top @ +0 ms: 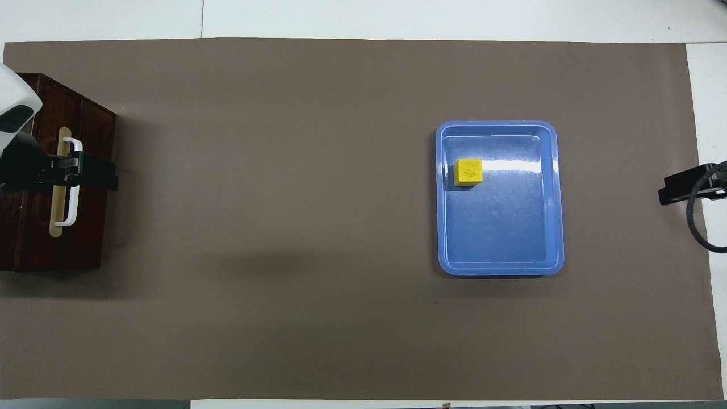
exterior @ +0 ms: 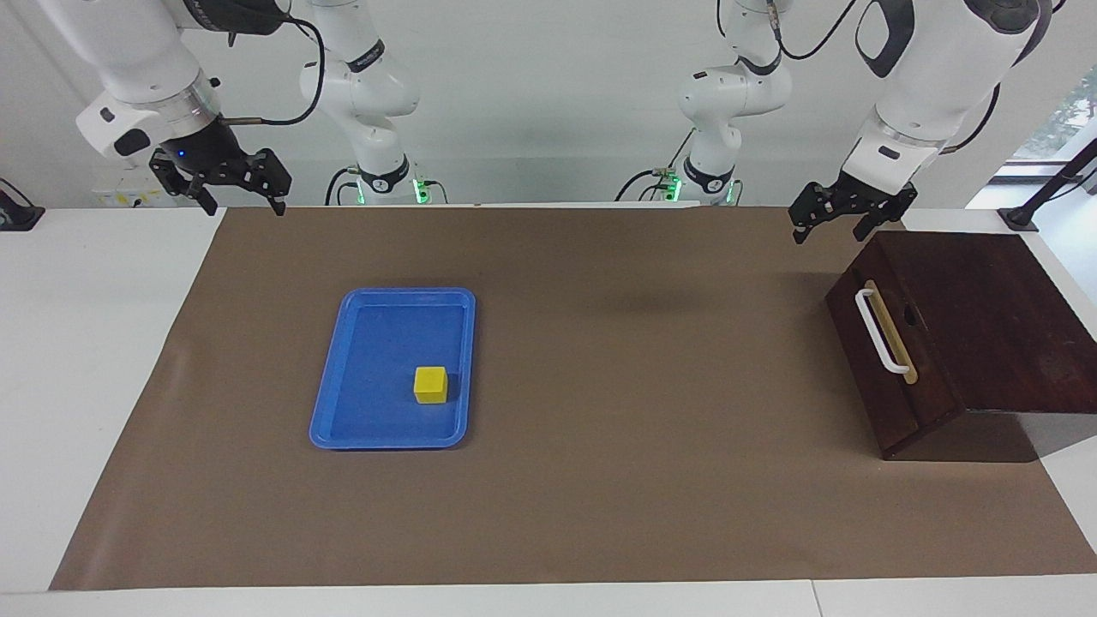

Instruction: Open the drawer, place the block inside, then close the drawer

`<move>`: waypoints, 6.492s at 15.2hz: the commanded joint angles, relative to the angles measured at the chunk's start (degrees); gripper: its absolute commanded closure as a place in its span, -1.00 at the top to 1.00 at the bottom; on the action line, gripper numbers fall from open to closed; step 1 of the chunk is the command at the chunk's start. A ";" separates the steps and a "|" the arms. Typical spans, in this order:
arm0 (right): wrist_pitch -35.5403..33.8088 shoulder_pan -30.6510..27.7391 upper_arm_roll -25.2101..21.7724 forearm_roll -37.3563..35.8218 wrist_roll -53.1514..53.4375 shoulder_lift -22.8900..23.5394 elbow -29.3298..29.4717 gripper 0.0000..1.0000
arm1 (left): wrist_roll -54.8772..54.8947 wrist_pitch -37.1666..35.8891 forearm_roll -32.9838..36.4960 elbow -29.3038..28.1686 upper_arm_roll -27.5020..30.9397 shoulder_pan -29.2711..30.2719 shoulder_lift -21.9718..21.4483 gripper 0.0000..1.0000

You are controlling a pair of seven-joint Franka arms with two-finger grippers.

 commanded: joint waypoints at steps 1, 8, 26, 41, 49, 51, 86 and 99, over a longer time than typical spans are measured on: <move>-1.02 -0.86 0.53 -0.27 -1.03 -0.75 -0.65 1.00 | 0.76 -0.92 -0.58 -0.45 -0.03 0.37 -1.07 1.00; -0.32 -0.25 0.97 0.00 -0.68 -0.75 -0.65 1.00 | 0.59 -0.66 -0.49 -4.29 -0.55 -0.78 -3.43 1.00; 28.59 3.17 0.97 40.94 78.42 9.61 -17.35 1.00 | -8.82 10.49 -0.05 -15.99 -0.64 -8.42 -6.25 1.00; 37.47 2.65 0.88 48.07 63.75 25.09 -18.23 1.00 | -14.97 20.43 35.90 -21.11 -0.56 -8.87 4.91 1.00; 39.22 3.44 0.80 49.83 63.13 27.11 -16.29 1.00 | -14.88 29.49 38.26 -22.42 -0.38 -1.49 7.54 1.00; 39.41 3.62 0.88 49.66 63.04 27.11 -16.47 1.00 | -14.79 31.33 38.62 -22.42 -0.29 0.09 8.33 1.00; 32.48 5.64 0.44 46.33 63.64 26.50 -12.18 -1.00 | -14.53 29.23 32.03 -23.04 -0.73 -11.24 10.27 1.00; 14.19 8.26 1.15 40.25 85.35 16.83 1.80 -1.00 | -12.49 11.85 11.32 -3.55 -0.55 -10.62 9.92 1.00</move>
